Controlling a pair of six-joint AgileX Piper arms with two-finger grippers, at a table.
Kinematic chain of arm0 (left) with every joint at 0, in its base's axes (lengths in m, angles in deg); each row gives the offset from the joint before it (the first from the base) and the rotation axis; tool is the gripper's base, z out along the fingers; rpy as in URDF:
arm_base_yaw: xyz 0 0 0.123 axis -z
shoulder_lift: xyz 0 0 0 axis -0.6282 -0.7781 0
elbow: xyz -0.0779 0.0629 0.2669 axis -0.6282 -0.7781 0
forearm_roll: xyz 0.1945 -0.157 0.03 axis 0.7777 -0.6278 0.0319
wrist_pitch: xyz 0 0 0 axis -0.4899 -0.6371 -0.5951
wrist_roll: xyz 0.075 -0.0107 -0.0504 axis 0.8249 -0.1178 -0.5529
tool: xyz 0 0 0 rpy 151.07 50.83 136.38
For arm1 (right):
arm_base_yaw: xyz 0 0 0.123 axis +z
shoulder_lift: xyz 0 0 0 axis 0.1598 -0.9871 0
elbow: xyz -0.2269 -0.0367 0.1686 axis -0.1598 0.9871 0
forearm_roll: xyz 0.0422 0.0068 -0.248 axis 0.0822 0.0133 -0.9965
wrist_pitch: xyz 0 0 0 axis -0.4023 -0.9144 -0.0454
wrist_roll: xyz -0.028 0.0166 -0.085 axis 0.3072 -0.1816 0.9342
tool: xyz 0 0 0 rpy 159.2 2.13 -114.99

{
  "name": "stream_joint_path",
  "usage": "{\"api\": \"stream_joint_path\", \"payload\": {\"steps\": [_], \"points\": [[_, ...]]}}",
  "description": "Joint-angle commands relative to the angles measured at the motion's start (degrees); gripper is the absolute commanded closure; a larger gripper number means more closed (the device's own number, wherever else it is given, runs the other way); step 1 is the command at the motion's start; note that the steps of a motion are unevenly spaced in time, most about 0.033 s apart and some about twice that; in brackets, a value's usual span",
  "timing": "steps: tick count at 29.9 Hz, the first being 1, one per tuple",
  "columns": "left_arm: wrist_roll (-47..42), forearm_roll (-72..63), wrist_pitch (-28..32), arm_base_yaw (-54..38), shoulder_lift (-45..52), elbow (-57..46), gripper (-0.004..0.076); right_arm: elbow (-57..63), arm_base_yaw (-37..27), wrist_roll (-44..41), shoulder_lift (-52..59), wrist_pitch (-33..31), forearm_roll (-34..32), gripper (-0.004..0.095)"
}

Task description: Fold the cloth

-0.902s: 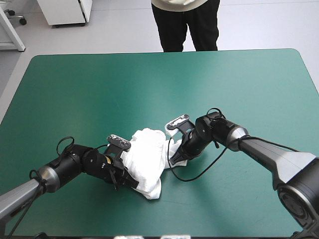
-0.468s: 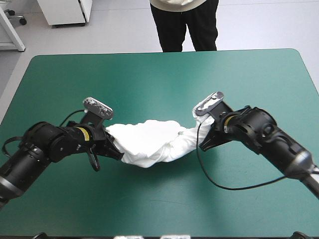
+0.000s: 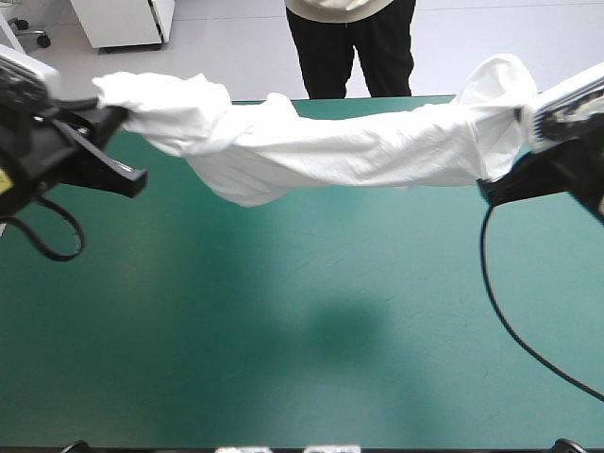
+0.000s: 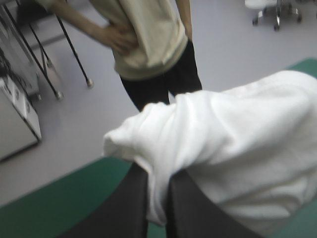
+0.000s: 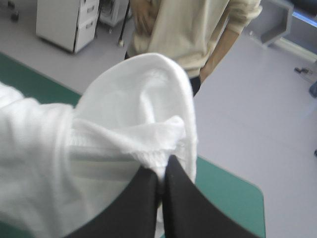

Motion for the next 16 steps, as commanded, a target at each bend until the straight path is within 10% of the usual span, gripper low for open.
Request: {"api": "stream_joint_path", "payload": {"steps": [1,16], "points": [[2.4,0.7,4.5,0.1,1.3,10.3,0.0733,-8.6,-0.4,4.2,1.1,3.2,0.9,0.0912],[-0.4,-0.1,-15.0,0.1,0.7,8.0,0.0733,-1.0,-0.4,3.3,0.9,-10.1,14.6,0.0911]]}}
